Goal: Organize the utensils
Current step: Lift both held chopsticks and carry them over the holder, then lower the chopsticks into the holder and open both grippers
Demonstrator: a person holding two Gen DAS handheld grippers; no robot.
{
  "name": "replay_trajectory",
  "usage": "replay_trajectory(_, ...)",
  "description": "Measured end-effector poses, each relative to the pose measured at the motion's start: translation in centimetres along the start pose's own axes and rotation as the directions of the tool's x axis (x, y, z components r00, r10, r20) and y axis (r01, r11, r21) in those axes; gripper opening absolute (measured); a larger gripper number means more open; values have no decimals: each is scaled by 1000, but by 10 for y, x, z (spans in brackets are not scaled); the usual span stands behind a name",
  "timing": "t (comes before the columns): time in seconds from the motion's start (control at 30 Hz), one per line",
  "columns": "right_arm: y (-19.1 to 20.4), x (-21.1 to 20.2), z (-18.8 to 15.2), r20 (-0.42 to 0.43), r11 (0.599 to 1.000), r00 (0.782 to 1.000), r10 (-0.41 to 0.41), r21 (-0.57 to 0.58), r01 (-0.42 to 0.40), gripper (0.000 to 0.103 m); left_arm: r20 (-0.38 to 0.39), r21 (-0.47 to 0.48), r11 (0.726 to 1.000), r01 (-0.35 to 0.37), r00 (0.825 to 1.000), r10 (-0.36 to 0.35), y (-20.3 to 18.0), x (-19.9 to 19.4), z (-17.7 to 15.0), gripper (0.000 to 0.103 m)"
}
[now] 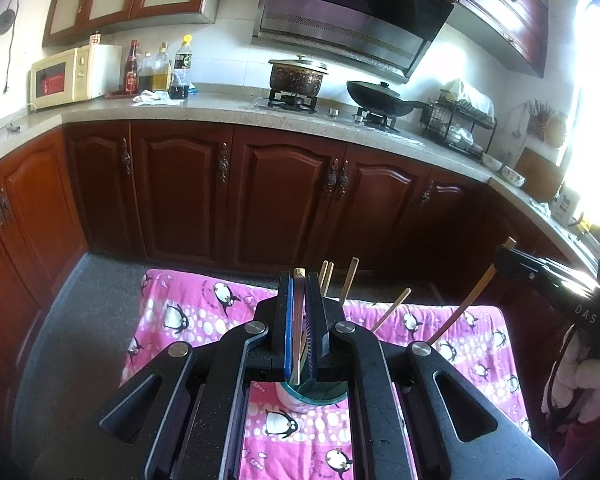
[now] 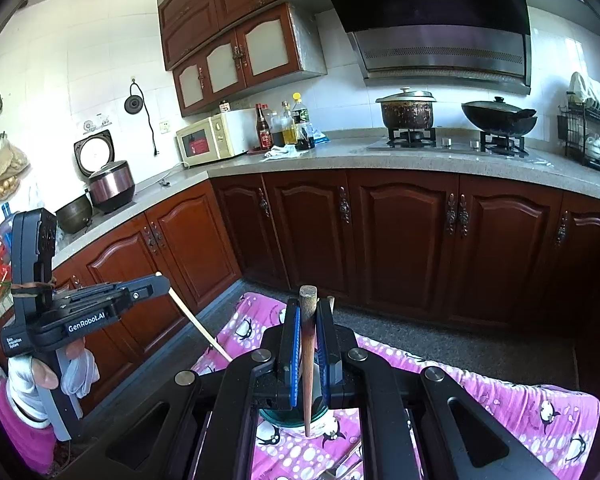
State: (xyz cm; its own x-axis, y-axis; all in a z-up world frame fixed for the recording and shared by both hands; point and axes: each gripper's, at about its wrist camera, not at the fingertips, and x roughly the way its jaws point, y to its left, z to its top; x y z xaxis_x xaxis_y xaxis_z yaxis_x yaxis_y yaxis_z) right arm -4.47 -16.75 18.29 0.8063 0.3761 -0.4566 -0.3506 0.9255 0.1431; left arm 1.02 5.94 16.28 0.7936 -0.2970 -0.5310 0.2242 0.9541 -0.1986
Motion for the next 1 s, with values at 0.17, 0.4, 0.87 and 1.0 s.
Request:
replay_trajectory(0.17, -1, 5, 3, 1, 1000, 1000, -1, 5, 1, 7, 0, -3, 1000, 2, 1000, -2, 1, 2, 1, 4)
replay_trajectory(0.4, 3, 15, 9, 7, 1000, 1000, -8, -1, 8, 7, -6, -16, 1000, 11, 1000, -11, 0, 10, 4, 4)
replay_trajectory(0.87, -1, 54, 10, -1, 1000, 1000, -13, 19, 13, 7, -51, -27, 1000, 9, 999, -11, 3, 42, 4, 4)
replay_trajectory(1.0, -3, 67, 5, -15, 1000, 1000, -14, 27, 15, 7, -77, -24, 1000, 5, 997, -7, 2, 51, -4, 4)
